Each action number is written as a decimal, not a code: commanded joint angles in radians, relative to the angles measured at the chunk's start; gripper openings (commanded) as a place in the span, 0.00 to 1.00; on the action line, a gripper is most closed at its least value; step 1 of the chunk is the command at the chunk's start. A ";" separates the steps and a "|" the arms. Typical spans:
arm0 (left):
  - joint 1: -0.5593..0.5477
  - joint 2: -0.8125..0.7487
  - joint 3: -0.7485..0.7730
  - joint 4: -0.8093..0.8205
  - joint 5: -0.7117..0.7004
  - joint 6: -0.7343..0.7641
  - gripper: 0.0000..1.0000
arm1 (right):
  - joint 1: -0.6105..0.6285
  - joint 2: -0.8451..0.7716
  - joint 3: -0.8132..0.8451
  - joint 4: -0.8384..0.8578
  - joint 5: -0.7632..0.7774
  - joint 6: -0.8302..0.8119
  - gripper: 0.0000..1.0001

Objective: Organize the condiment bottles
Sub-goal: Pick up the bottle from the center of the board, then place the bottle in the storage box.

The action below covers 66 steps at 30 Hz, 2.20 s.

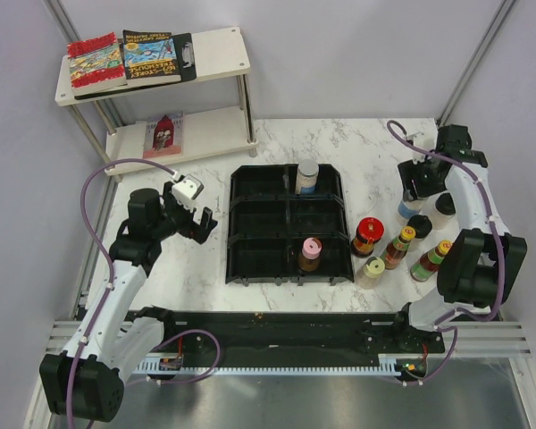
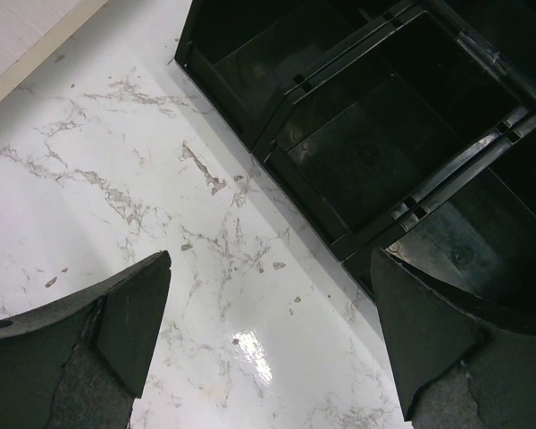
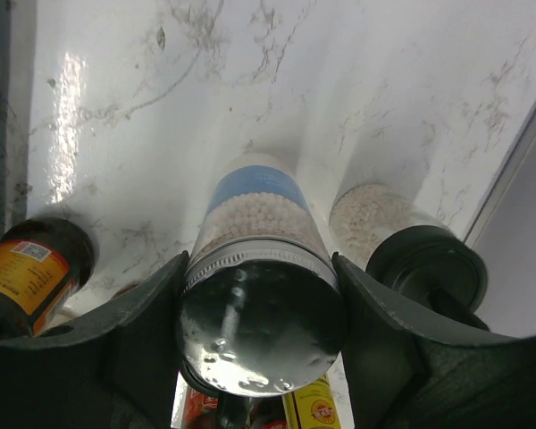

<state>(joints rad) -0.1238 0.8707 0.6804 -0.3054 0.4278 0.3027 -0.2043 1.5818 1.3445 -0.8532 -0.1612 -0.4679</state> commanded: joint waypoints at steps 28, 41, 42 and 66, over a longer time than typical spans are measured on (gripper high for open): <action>0.012 -0.006 -0.008 0.020 0.020 -0.027 1.00 | 0.474 0.196 0.380 0.204 -0.020 0.225 0.00; 0.013 0.002 -0.008 0.025 0.019 -0.024 0.99 | 0.539 0.264 0.292 0.236 0.006 0.212 0.09; 0.013 0.002 -0.008 0.025 0.019 -0.024 0.99 | 0.540 0.270 0.279 0.238 0.011 0.210 0.14; 0.030 0.054 0.016 0.015 -0.035 -0.028 1.00 | 0.523 -0.089 0.253 -0.032 0.121 0.063 0.98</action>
<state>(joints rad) -0.0994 0.9413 0.6804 -0.3054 0.3847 0.2947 0.3359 1.6207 1.5955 -0.7937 -0.1081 -0.3679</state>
